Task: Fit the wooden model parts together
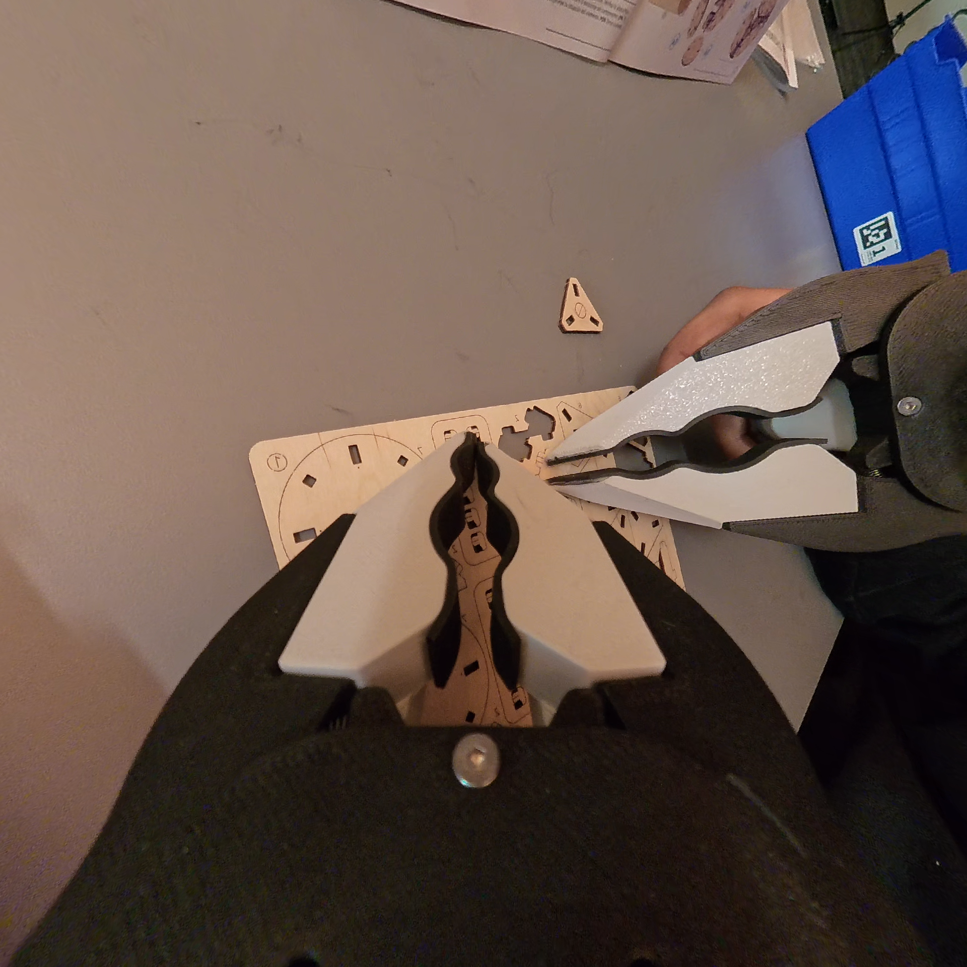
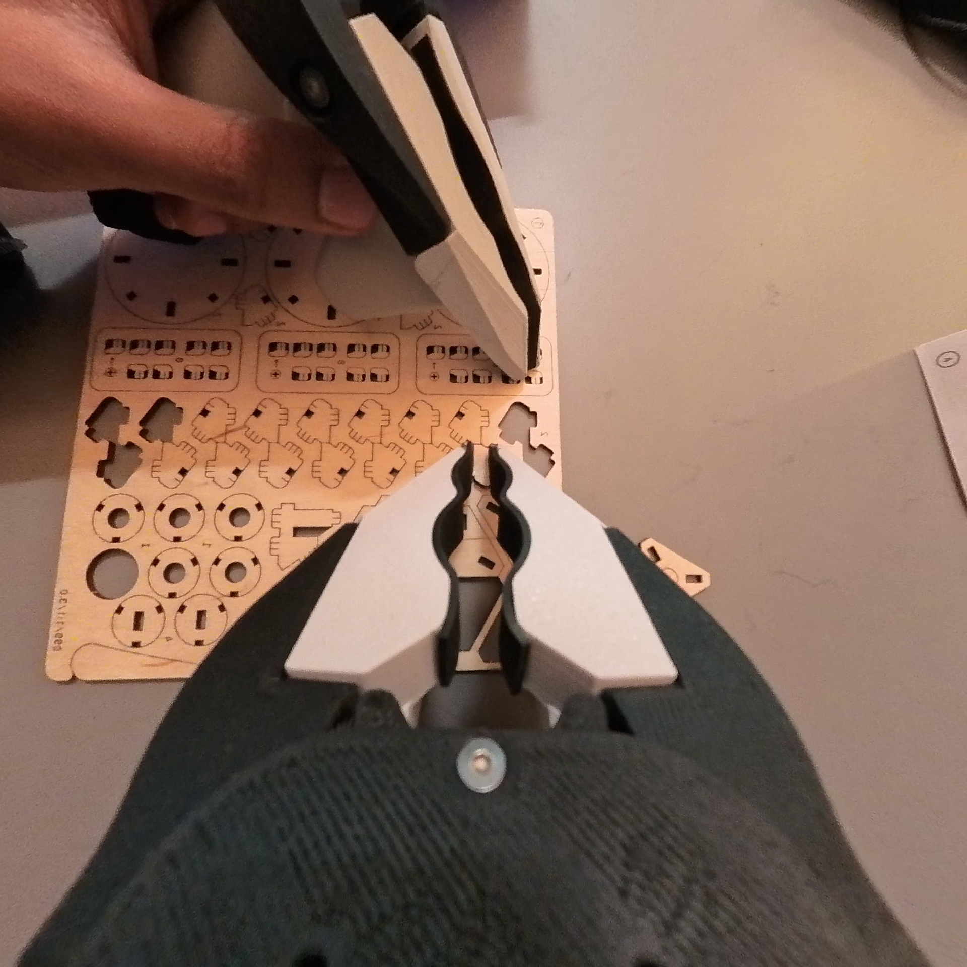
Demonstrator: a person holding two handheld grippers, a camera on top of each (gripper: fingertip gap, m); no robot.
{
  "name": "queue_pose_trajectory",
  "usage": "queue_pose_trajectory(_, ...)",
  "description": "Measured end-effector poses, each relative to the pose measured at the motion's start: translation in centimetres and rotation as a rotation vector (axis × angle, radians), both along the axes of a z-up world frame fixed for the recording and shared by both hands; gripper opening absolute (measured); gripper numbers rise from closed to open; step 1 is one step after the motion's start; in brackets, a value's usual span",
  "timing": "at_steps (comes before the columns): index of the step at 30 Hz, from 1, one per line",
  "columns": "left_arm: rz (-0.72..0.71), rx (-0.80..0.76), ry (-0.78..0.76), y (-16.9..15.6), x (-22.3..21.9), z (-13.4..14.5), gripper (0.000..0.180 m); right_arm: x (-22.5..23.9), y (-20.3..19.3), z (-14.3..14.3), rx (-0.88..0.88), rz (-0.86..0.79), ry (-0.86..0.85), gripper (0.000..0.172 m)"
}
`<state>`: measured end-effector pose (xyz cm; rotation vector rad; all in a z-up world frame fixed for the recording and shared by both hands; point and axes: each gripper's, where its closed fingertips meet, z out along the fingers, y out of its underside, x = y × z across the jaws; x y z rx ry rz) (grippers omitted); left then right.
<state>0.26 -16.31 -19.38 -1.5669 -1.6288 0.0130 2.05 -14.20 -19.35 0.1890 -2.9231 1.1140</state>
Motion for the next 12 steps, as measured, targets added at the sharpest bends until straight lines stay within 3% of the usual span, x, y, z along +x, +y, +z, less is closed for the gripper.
queue_pose_trajectory(4,-0.001,-0.001,0.000,0.0,0.0,0.0,0.000,-0.1,0.0,0.4,-0.014,0.000,-0.006,0.006)
queue_pose_trajectory(9,-0.001,-0.003,0.000,0.0,0.0,0.0,0.000,-1.5,-0.2,3.1,-0.121,-0.076,-0.080,0.000)
queue_pose_trajectory(12,0.000,0.000,0.000,0.0,0.0,0.0,0.000,-1.2,0.3,2.2,-0.068,-0.057,-0.103,0.000)
